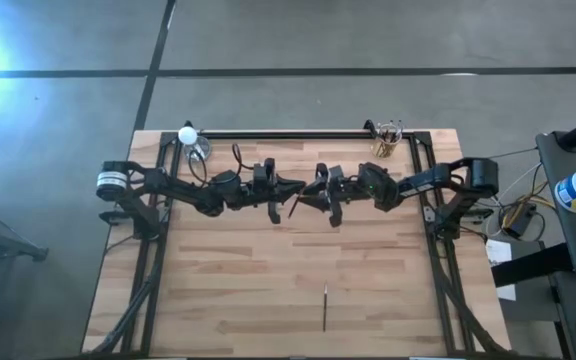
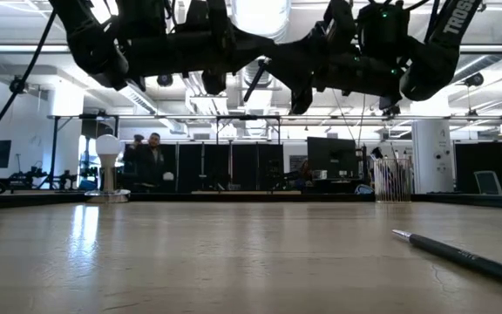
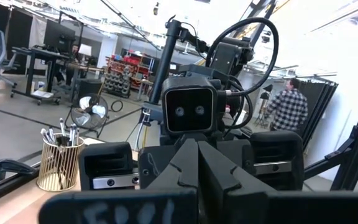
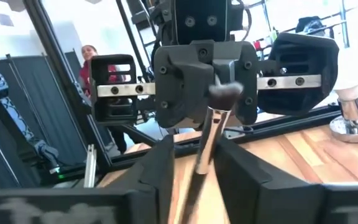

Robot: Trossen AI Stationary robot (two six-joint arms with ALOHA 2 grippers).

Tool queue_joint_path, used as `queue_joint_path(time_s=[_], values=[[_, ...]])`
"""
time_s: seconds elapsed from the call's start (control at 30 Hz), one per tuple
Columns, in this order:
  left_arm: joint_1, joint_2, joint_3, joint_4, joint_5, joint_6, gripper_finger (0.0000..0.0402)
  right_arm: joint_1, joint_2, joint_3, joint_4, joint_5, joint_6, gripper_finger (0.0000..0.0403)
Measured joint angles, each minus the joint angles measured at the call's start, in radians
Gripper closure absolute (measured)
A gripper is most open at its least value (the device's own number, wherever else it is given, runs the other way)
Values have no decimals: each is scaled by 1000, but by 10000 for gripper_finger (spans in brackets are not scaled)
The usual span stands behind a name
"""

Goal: Sort items
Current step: Put the black foundation brush into the gold holder

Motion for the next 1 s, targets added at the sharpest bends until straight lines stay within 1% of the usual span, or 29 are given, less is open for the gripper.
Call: queue_joint_path(time_s=[0.2, 0.33, 0.43, 0.53, 0.67, 0.73, 0.87, 1.0], values=[[-1, -1, 0, 4, 1, 0, 401, 0, 0, 0, -2, 5, -24, 380], [-1, -2, 0, -1, -3, -23, 400, 0, -2, -1, -3, 8, -25, 382], [2, -24, -1, -43, -8, -50, 389, 0, -5, -7, -9, 8, -28, 383], [3, -63, -3, -118, -17, -52, 367, -1, -9, -16, -8, 7, -29, 384], [3, -134, -4, -277, -17, -41, 334, -6, -11, -25, -14, 11, -32, 385], [-1, -165, -18, -330, -16, -1, 323, -9, -24, -26, -49, 14, -44, 385], [-1, -218, -76, -316, -16, 45, 313, -16, -77, -30, -171, 66, -97, 385], [5, -269, -134, -293, -16, 51, 313, -22, -174, -31, -328, 126, -163, 385]])
